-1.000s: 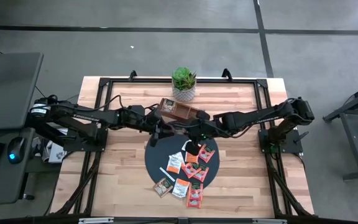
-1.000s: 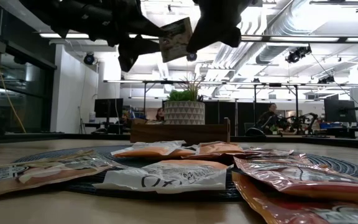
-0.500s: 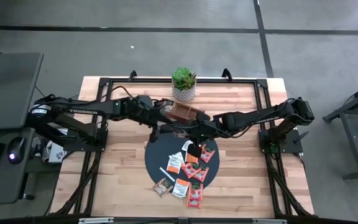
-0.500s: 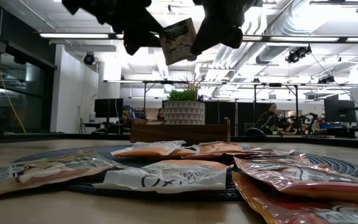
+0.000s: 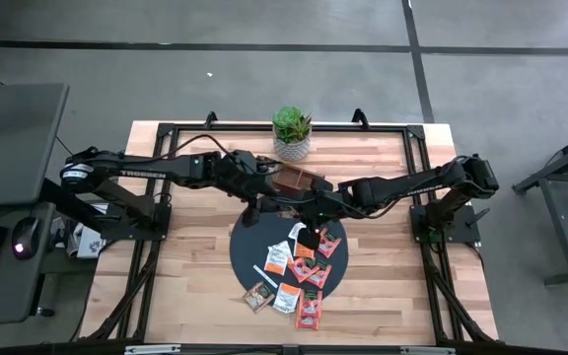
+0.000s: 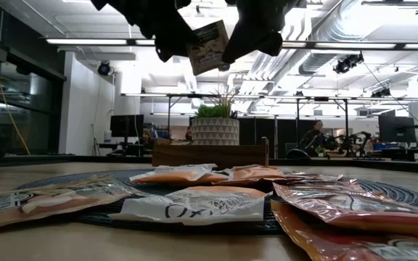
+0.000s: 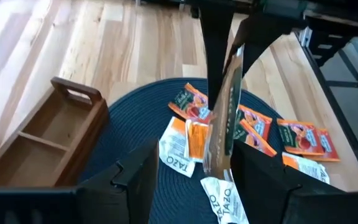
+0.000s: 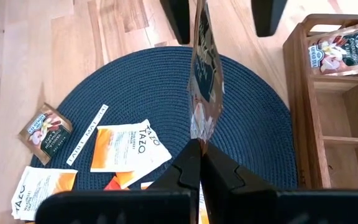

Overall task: Pick & Place Tea
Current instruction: Put the brown tea bag into the left section of the wooden organizer

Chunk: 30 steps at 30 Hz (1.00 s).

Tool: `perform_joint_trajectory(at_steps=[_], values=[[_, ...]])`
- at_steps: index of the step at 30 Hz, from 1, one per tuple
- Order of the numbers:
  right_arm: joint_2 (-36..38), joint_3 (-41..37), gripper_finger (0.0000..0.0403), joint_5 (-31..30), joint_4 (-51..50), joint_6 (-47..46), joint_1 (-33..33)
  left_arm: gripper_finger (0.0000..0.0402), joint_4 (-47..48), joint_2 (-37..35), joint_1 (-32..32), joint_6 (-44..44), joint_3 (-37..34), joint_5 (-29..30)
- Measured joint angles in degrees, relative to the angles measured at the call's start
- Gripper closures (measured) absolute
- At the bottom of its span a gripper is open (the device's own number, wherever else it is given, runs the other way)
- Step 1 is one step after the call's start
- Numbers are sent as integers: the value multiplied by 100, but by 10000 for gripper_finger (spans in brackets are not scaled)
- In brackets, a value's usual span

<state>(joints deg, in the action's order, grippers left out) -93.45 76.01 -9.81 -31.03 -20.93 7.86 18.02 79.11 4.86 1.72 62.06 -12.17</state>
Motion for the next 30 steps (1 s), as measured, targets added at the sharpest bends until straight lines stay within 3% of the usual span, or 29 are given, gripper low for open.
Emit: perform_joint_trajectory(at_steps=[5,15,24,30], values=[[0,0,403,13,-2,0,0,251,-10,2,0,2,5,25],[0,0,403,16,-4,2,0,393,18,0,0,6,7,-389],[-2,0,395,-3,34,17,0,401,21,-4,0,4,7,-374],[11,0,352,-22,81,-17,2,401,122,-7,0,4,7,-378]])
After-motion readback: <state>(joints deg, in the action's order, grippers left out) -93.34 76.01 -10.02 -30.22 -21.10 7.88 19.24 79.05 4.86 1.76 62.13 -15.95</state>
